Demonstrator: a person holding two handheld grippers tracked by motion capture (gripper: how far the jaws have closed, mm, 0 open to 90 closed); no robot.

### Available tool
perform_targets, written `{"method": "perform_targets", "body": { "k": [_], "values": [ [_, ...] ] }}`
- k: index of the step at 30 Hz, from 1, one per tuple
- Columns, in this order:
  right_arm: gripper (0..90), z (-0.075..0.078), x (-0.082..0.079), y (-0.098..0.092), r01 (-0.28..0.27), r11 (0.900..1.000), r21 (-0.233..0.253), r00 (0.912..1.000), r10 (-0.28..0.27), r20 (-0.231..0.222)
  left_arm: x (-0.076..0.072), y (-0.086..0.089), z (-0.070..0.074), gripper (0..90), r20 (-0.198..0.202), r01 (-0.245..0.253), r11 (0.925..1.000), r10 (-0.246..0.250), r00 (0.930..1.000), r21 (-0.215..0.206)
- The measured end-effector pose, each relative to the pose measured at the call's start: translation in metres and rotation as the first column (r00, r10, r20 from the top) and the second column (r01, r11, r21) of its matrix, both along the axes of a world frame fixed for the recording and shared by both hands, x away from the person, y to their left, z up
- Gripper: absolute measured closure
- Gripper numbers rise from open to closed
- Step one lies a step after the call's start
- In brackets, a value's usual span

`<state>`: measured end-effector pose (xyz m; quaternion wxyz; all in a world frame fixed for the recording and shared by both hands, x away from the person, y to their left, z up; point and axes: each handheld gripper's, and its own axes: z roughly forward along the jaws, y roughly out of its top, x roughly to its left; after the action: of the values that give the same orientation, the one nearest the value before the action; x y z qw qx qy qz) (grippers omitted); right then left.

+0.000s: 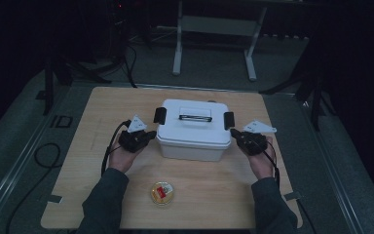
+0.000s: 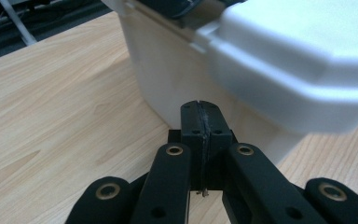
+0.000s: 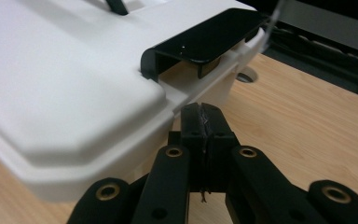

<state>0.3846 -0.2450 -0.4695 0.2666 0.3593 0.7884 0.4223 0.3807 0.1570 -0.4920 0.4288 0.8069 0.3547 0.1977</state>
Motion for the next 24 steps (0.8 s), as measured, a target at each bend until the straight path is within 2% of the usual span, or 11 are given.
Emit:
{"method": "perform_targets", "body": {
  "k": [4, 10, 14, 21, 24],
  "values": [
    [85.5, 0.002, -0.004, 0.004, -0.027, 0.999, -0.039, 0.9996, 0.027, 0.011, 0.003, -0.001, -0.001, 89.9, -0.007, 0.003, 1.0, -0.004, 1.0, -0.003],
    [84.4, 0.004, -0.008, -0.007, 0.002, 0.999, -0.054, 0.9999, -0.002, 0.013, 0.003, -0.004, -0.001, 90.0, -0.007, 0.011, 0.9999, -0.011, 0.9999, -0.002],
    [83.6, 0.008, -0.011, -0.018, 0.013, 0.998, -0.058, 0.9997, -0.012, 0.021, -0.004, -0.003, -0.001, 90.0, -0.003, 0.012, 0.9998, -0.012, 0.9999, -0.014],
    [82.0, 0.01, -0.014, -0.022, 0.011, 0.998, -0.062, 0.9998, -0.01, 0.017, -0.018, -0.004, -0.004, 89.9, -0.007, 0.03, 0.9995, -0.03, 0.9995, -0.01],
    [80.2, 0.013, -0.015, -0.023, 0.003, 0.997, -0.072, 0.9998, -0.001, 0.02, -0.024, 0.001, -0.006, 89.3, -0.005, 0.01, 0.9999, -0.01, 0.9999, -0.01]
  ]
}}
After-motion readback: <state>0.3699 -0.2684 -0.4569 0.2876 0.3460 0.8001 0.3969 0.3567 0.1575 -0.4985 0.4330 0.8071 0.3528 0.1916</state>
